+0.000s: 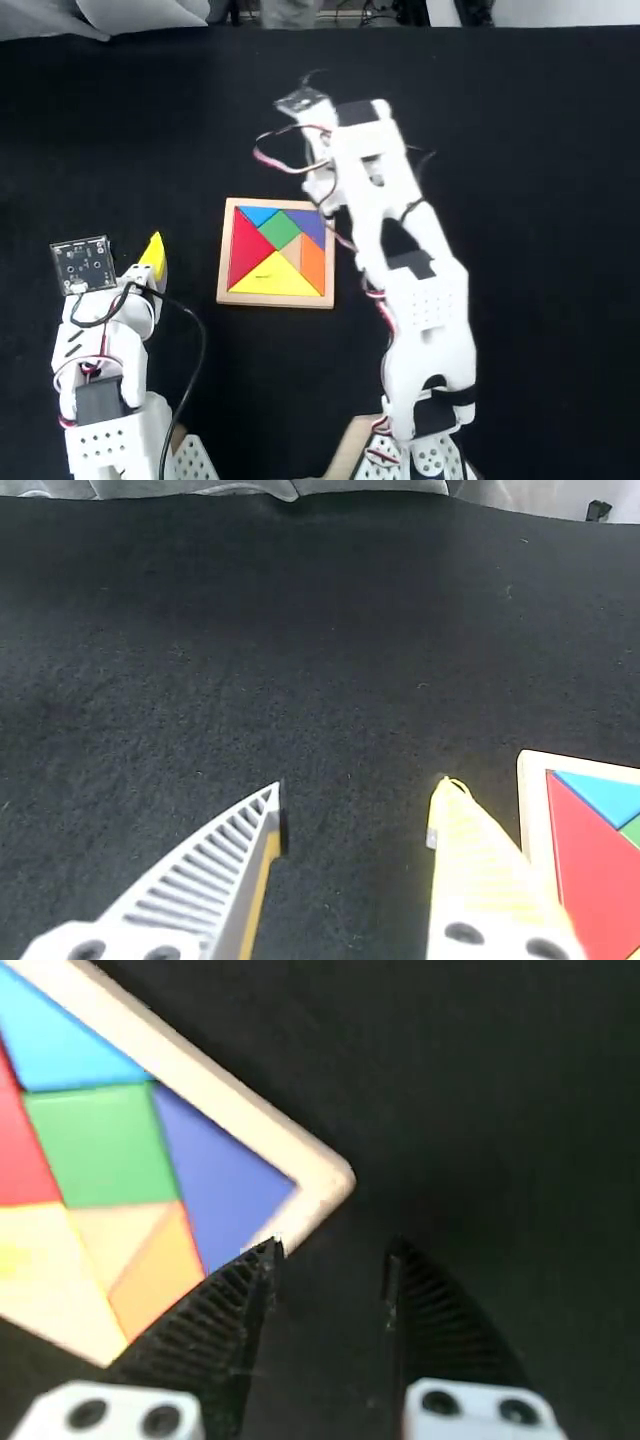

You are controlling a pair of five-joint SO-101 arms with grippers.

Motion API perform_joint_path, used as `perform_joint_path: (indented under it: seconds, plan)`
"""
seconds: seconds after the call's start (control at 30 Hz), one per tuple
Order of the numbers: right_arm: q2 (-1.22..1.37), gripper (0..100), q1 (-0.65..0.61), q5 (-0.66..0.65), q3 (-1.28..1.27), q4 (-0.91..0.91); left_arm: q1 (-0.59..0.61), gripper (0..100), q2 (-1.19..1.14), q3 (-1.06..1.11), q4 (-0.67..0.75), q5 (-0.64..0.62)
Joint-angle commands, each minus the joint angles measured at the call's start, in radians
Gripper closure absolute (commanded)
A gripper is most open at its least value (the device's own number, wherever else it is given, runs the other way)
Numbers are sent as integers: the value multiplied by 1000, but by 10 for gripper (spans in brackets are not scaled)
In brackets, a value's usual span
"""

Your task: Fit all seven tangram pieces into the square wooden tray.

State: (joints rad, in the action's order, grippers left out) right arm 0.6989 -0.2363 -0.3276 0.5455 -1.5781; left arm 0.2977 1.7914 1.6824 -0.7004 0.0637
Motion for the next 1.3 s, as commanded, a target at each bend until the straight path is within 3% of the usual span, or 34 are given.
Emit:
perform_joint_path:
  seconds: [0.0, 0.2, 0.37, 0.4, 0.77, 0.93, 1.1, 1.27]
  plan:
    - [-113, 833, 61, 38, 42, -69, -13, 759, 14, 18, -2, 8]
    - [-199, 991, 74, 38, -61, -74, -13, 768, 14, 18, -2, 8]
    - [-291, 987, 89, 46, -206, -68, -13, 977, 21, 18, 8, 21]
    - [-314, 988, 97, 68, -245, -44, -13, 971, 21, 16, 9, 46]
    - [-676, 988, 141, 120, -1029, 669, -211, 972, 12, -45, -143, 69]
    - [-739, 987, 137, 118, -1132, 781, -255, 971, -3, -56, -146, 64]
    - [-705, 987, 135, 120, -1138, 812, -318, 970, -189, -143, -129, 31]
    - [-631, 987, 135, 120, -1112, 830, -329, 970, -562, -337, -38, -57]
